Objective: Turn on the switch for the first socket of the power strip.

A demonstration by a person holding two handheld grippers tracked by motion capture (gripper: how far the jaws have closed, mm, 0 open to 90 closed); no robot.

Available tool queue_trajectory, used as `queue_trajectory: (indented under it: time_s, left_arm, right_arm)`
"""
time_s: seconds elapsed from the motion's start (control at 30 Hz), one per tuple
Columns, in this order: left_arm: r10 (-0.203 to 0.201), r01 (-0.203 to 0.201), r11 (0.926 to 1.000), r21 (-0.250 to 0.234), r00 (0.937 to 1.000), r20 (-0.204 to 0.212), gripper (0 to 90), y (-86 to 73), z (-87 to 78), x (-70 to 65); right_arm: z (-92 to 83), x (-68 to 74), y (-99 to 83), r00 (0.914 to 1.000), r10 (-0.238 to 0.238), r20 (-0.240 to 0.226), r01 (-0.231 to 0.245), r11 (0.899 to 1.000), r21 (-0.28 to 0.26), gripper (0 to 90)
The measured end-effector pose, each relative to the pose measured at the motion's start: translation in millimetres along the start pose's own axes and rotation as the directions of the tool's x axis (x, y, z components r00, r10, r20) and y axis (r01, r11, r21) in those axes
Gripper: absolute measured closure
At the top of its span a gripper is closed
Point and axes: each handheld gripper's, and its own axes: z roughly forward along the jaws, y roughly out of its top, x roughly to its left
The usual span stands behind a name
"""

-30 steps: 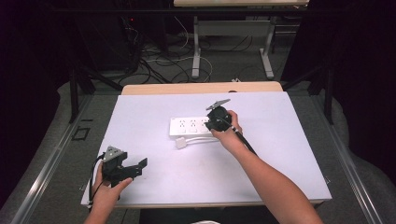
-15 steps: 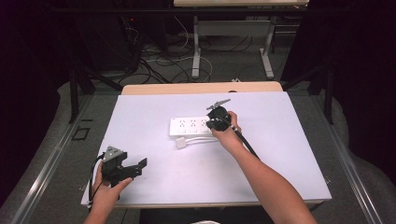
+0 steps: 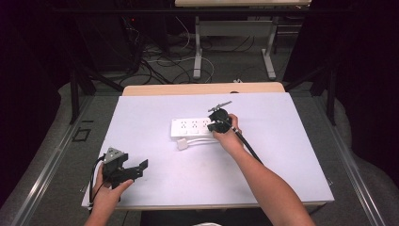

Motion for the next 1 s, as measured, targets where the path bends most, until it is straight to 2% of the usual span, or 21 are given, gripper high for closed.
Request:
queue_trajectory:
  time_s: [0.07,0.17,0.2,0.27,0.3,0.37,0.63,0.77,0.8,0.83,0.87,0.9,1.0]
  left_arm:
    - [-0.001,0.001,1.0000,0.000,1.0000,0.000,12.0,0.0,0.1,0.0]
    - [-0.001,0.001,1.0000,0.003,1.0000,0.002,12.1,0.1,0.0,0.0]
    - [-0.001,0.001,1.0000,0.000,1.0000,0.001,12.1,0.0,0.2,0.1]
    - [-0.001,0.001,1.0000,0.000,1.0000,0.001,12.1,0.0,0.2,0.0]
    - [-0.001,0.001,1.0000,0.000,1.0000,0.002,12.1,0.0,0.3,0.0]
    - [-0.001,0.001,1.0000,0.001,1.0000,0.002,12.1,0.0,0.2,0.0]
    - [0.000,0.000,1.0000,-0.003,1.0000,0.002,12.1,0.0,0.5,0.0]
    - [0.000,0.000,1.0000,0.000,1.0000,0.002,12.1,0.1,0.3,-0.2]
    - [0.001,-0.001,1.0000,0.000,1.0000,0.002,12.1,0.2,0.4,-0.2]
    - [0.003,-0.003,1.0000,-0.002,1.0000,0.002,12.1,0.3,0.5,-0.2]
    - [0.003,-0.003,1.0000,-0.002,1.0000,0.002,12.1,0.3,0.5,-0.2]
    - [0.003,-0.003,1.0000,-0.002,1.0000,0.002,12.1,0.3,0.5,-0.2]
    - [0.003,-0.003,1.0000,-0.002,1.0000,0.002,12.1,0.3,0.7,-0.2]
  right_arm:
    - [-1.4,-0.6,0.6,0.9999,0.003,0.010,-0.004,1.000,0.031,90.0]
    - [0.2,-0.1,0.2,0.9997,0.024,0.007,-0.024,1.000,0.014,90.0]
    - [-0.1,-0.3,0.3,0.9996,0.026,0.006,-0.027,0.999,0.026,90.0]
    - [1.9,-2.4,-0.5,0.9999,0.012,0.005,-0.012,1.000,0.008,90.0]
    - [1.7,-1.5,-0.7,0.9993,0.038,0.004,-0.038,0.999,0.019,90.0]
    - [1.5,-2.7,-1.2,0.9991,0.043,0.003,-0.043,0.999,0.031,90.0]
    - [3.0,-4.0,-2.3,0.9912,0.132,-0.017,-0.131,0.991,0.019,89.9]
    - [3.1,-3.4,-2.4,0.9908,0.134,-0.015,-0.134,0.991,0.019,89.5]
    - [4.1,-3.7,-3.4,0.9916,0.128,-0.015,-0.128,0.992,0.002,89.0]
    - [2.2,-3.7,-2.6,0.9921,0.125,-0.005,-0.125,0.991,0.035,88.8]
    - [2.2,-3.7,-2.6,0.9921,0.125,-0.005,-0.125,0.991,0.035,88.8]
    - [2.9,-4.0,-3.6,0.9919,0.127,-0.008,-0.127,0.992,0.017,88.8]
    - [2.7,-3.9,-3.9,0.9924,0.123,-0.004,-0.123,0.992,0.016,88.7]
